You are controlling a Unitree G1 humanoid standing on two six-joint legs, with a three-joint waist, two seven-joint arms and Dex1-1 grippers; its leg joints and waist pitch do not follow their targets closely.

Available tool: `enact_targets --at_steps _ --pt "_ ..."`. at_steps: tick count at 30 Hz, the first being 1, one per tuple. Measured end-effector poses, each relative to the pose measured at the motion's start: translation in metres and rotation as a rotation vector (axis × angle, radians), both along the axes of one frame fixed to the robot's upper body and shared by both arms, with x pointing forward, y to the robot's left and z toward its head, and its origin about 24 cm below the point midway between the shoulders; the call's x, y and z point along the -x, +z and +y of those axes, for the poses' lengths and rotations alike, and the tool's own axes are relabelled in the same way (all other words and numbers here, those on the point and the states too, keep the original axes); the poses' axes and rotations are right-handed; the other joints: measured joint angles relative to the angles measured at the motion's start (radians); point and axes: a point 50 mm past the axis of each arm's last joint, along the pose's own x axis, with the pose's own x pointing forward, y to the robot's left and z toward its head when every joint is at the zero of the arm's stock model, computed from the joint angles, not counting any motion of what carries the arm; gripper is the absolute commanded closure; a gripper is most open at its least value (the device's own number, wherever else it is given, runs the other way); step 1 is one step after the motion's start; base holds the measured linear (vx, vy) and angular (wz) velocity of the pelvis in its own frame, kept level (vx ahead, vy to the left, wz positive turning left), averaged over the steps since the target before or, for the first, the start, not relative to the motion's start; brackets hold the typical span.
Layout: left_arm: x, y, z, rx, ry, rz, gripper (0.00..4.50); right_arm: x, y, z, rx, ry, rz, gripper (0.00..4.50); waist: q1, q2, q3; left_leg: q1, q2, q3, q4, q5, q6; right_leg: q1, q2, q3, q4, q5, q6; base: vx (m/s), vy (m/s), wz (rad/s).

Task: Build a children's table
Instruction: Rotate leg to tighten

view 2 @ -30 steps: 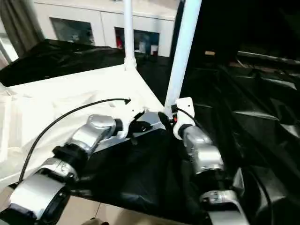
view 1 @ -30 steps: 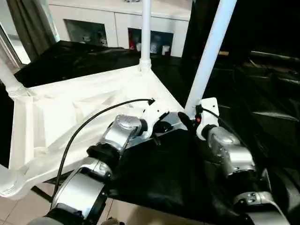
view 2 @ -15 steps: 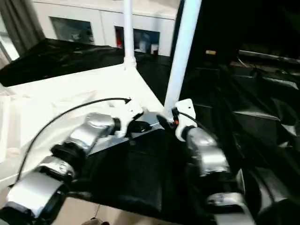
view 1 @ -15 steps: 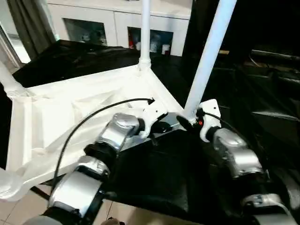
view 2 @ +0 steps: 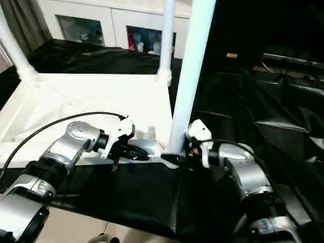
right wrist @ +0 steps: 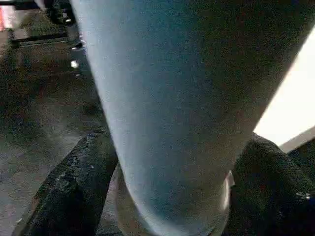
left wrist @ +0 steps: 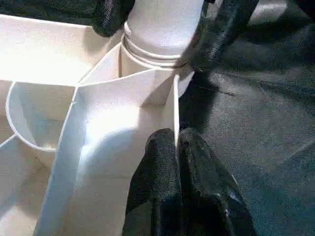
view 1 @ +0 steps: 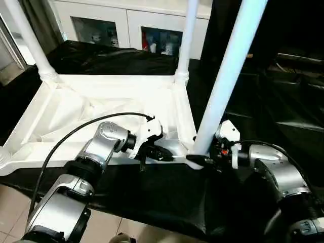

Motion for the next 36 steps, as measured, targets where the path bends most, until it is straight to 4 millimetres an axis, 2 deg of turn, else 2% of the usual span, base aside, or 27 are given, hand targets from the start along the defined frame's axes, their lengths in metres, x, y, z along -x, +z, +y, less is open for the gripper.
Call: enact_targets --at_steps 4,14,21,24,28,33,36 --pt "0.002 0.001 0.004 -0.001 -0.020 0.009 4.50 0.001 0.001 -0.001 -0.007 0.028 0.010 0.89 0.002 0.000 0.001 0.000 0.000 0.000 -0.001 0.000 0.000 0.000 0.000 -0.001 0.000 0.000 0.000 0.000 0.000 0.00" --pt "0.003 0.001 0.004 -0.002 -0.025 0.013 4.50 0.002 0.000 0.001 -0.020 0.039 0.015 1.83 0.010 0.000 0.001 0.000 0.000 0.000 0.000 0.000 0.000 0.000 0.000 0.000 0.000 0.000 0.000 0.000 0.000 0.00" --pt "0.003 0.001 0.005 -0.003 -0.016 0.013 4.50 0.002 -0.001 0.003 -0.034 0.020 0.019 1.96 0.012 0.000 0.001 0.000 0.001 0.000 0.000 0.000 0.000 0.000 0.000 -0.001 0.001 0.000 0.000 0.000 0.000 0.00" --pt "0.000 0.000 0.003 -0.005 0.031 -0.011 4.50 -0.002 -0.005 0.005 -0.060 -0.069 0.011 1.97 0.007 0.000 0.001 0.001 0.001 0.000 0.002 0.000 0.000 0.000 0.000 0.000 0.003 0.000 0.000 0.000 0.000 0.00" --pt "-0.016 -0.001 -0.015 -0.019 0.205 -0.075 4.50 -0.021 -0.012 0.009 -0.090 -0.378 -0.012 1.98 -0.007 0.000 0.001 0.002 0.000 0.000 0.005 0.000 0.000 0.002 0.000 0.001 0.002 0.002 -0.003 0.000 0.000 0.00" --pt "-0.023 -0.003 -0.039 0.000 0.348 -0.090 4.50 -0.034 -0.015 0.019 -0.112 -0.664 -0.031 1.98 -0.010 0.001 0.000 0.003 -0.001 0.000 0.006 0.000 0.000 0.003 0.000 0.002 0.001 0.003 -0.003 0.000 0.000 0.00" --pt "-0.024 -0.004 -0.048 0.006 0.393 -0.099 4.50 -0.039 -0.015 0.024 -0.106 -0.766 -0.046 1.98 -0.007 0.002 0.000 0.003 -0.001 0.000 0.004 0.000 0.000 0.004 0.000 0.002 0.001 0.003 -0.003 0.000 0.000 0.00"
